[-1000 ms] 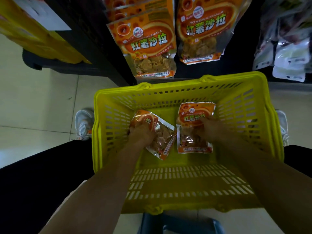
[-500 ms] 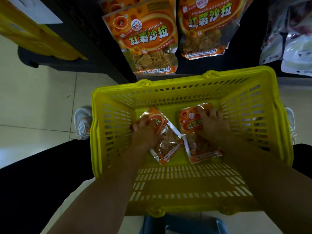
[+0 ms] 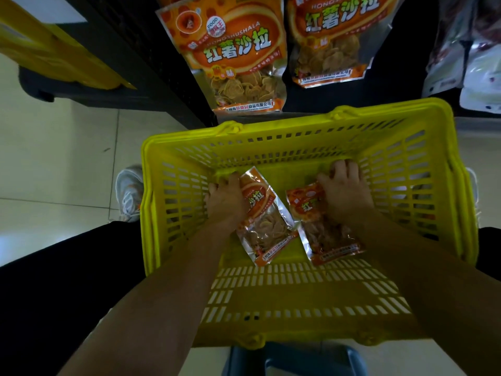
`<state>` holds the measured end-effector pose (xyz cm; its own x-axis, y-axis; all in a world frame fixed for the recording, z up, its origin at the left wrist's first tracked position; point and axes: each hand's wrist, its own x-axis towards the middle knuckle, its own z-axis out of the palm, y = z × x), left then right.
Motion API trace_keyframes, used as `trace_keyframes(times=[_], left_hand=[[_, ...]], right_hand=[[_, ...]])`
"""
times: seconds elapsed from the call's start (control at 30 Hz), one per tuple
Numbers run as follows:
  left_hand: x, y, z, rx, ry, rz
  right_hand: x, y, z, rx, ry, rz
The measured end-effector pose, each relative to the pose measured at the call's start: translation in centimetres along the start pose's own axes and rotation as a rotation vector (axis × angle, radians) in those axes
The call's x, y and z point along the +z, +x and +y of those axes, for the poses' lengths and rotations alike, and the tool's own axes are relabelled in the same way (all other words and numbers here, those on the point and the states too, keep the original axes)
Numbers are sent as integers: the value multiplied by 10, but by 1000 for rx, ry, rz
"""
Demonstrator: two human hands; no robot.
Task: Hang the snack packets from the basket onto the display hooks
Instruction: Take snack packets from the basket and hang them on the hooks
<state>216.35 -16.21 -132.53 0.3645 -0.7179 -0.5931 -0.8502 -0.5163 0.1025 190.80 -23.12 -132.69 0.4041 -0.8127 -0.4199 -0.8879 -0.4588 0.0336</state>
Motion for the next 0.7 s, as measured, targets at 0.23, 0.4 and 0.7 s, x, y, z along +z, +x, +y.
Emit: trace_keyframes(times=[0.23,0.4,0.7], left_hand=[[-9,-15,3,17,-141,-10],[-11,-17,-5,-57,-64,-78],[-4,-7,-5,-116,-115,-1]], right_hand=[[-29,-3,6,-141,51,-168],[-50,-10,9,-138,186,-179],[-46,-9,10,-144,238,-165]])
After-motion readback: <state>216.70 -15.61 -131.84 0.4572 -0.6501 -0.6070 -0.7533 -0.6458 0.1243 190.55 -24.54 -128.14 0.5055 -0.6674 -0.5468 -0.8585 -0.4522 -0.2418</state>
